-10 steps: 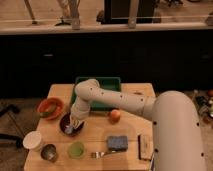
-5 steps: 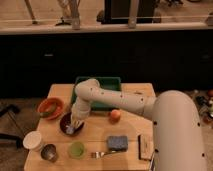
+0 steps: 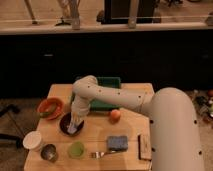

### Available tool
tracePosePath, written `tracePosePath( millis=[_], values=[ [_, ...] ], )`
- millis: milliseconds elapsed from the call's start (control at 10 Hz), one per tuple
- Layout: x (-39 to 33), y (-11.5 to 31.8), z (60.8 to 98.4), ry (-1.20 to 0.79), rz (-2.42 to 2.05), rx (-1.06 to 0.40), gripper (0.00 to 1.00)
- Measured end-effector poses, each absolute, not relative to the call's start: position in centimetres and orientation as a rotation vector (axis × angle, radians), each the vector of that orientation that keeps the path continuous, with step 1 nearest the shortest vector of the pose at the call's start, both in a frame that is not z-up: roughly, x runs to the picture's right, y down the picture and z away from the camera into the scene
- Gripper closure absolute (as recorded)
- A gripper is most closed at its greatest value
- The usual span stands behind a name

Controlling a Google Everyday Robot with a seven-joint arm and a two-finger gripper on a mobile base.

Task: Wipe purple bowl with towel

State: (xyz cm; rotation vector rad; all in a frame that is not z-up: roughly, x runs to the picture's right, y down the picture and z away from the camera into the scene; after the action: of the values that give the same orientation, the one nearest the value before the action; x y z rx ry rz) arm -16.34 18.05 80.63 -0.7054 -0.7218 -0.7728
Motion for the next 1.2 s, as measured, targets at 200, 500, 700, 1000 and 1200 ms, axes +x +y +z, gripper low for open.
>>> tracePosePath(
  millis=[200, 500, 700, 1000, 1200],
  values=[
    [-18.1, 17.6, 81.0, -0.749, -0.818, -0.695, 0.97],
    [-20.6, 17.6, 81.2, -0.827, -0.879, -0.686, 0.97],
    [-21.8, 18.3, 80.3, -0.877, -0.917, -0.694, 0.97],
    [-21.7, 19.8, 78.4, -0.881, -0.933, -0.724, 0.97],
    [-20.3, 20.2, 77.5, -0.86, -0.917, -0.742, 0.97]
  ],
)
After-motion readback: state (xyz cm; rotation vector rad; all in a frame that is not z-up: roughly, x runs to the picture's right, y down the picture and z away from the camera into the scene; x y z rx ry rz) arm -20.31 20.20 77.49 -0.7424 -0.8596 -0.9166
